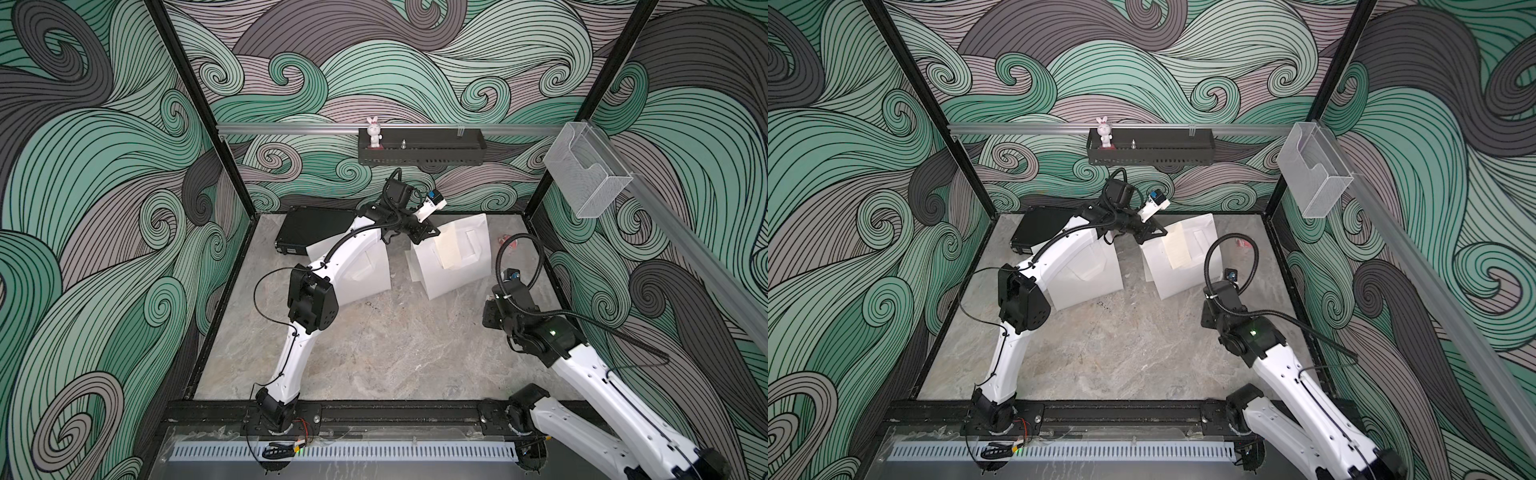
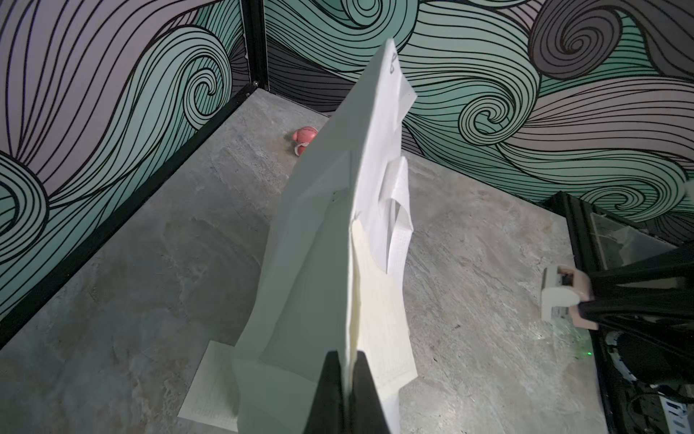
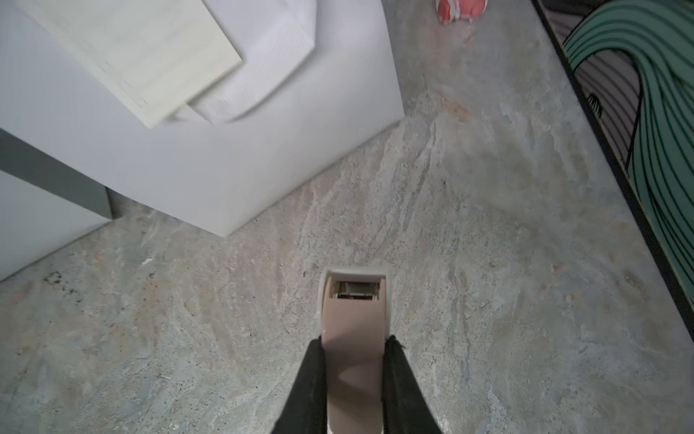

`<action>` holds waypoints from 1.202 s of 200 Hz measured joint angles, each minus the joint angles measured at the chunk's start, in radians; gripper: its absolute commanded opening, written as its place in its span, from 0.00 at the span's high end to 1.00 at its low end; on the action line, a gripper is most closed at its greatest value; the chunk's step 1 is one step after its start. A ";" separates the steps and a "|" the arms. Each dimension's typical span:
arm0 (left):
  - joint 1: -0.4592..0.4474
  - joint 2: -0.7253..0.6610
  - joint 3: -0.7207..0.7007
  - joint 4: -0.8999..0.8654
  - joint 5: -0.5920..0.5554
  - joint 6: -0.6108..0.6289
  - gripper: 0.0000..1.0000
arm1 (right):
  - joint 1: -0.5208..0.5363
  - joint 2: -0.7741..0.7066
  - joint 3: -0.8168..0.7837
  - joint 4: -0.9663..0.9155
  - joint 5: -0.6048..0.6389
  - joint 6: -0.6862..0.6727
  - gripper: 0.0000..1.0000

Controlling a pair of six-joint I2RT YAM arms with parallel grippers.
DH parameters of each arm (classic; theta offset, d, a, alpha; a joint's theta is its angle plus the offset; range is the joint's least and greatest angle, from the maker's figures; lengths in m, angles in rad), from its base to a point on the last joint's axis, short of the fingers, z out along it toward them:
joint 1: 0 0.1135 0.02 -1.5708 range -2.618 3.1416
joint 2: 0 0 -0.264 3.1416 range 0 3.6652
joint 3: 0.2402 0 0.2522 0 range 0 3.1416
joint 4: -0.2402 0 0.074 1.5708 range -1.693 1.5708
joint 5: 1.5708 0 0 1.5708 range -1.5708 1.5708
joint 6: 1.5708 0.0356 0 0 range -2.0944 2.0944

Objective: Staple the receipts to the bags
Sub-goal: Place the stapler at the center of the board, then place the takeout bag at the center of the board.

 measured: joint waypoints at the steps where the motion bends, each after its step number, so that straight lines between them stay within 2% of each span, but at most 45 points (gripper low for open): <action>1: 0.001 0.001 0.000 0.002 0.002 -0.001 1.00 | -0.003 0.004 0.000 0.000 -0.003 0.000 0.87; 46: 0.019 0.003 0.000 0.024 0.069 -0.036 1.00 | -0.147 0.215 -0.014 -0.003 -0.207 0.007 0.89; 78: 0.018 0.003 0.000 0.023 0.104 -0.047 1.00 | -0.173 0.301 -0.014 0.002 -0.285 0.002 0.89; 115: 0.017 -0.005 -0.014 0.021 0.114 -0.046 1.00 | -0.186 0.432 -0.014 0.016 -0.356 -0.008 0.81; 125: 0.014 -0.009 -0.017 0.019 0.120 -0.045 1.00 | -0.186 0.449 -0.011 0.023 -0.360 -0.012 0.75; 154: 0.002 -0.013 -0.018 0.017 0.140 -0.047 1.00 | -0.190 0.433 -0.010 0.019 -0.361 -0.018 0.48; 176: -0.022 -0.013 -0.017 0.017 0.151 -0.047 1.00 | -0.190 0.366 -0.009 0.005 -0.346 -0.015 0.37; 217: -0.058 -0.005 -0.008 0.042 0.157 -0.068 1.00 | -0.191 0.217 0.003 -0.036 -0.315 -0.008 0.33; 220: -0.060 -0.003 -0.004 0.045 0.157 -0.070 0.98 | -0.191 0.209 0.004 -0.039 -0.315 -0.008 0.33; 229: -0.063 0.006 0.003 0.061 0.158 -0.077 0.81 | -0.191 0.186 0.007 -0.046 -0.312 -0.008 0.33; 240: -0.063 0.016 0.006 0.078 0.160 -0.094 0.73 | -0.191 0.157 0.009 -0.052 -0.312 -0.008 0.33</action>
